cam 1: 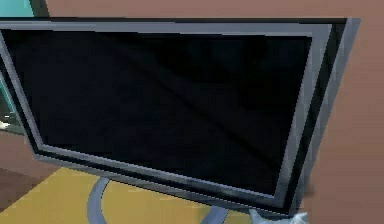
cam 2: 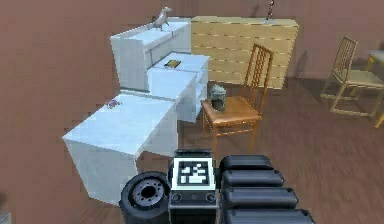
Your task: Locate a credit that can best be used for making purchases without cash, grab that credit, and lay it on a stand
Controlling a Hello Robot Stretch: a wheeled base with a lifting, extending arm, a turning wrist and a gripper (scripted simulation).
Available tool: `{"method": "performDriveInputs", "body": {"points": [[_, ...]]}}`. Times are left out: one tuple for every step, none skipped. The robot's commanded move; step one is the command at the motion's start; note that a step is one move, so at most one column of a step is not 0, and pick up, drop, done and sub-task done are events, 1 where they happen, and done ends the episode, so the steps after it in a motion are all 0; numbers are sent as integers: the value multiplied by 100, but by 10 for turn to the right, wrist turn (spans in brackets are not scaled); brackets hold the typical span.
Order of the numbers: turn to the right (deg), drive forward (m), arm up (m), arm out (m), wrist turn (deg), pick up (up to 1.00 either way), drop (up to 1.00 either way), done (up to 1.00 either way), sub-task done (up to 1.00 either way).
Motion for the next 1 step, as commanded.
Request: {"method": "performDriveInputs", "body": {"points": [[450,0,0,0,0,0,0,0,0]]}}
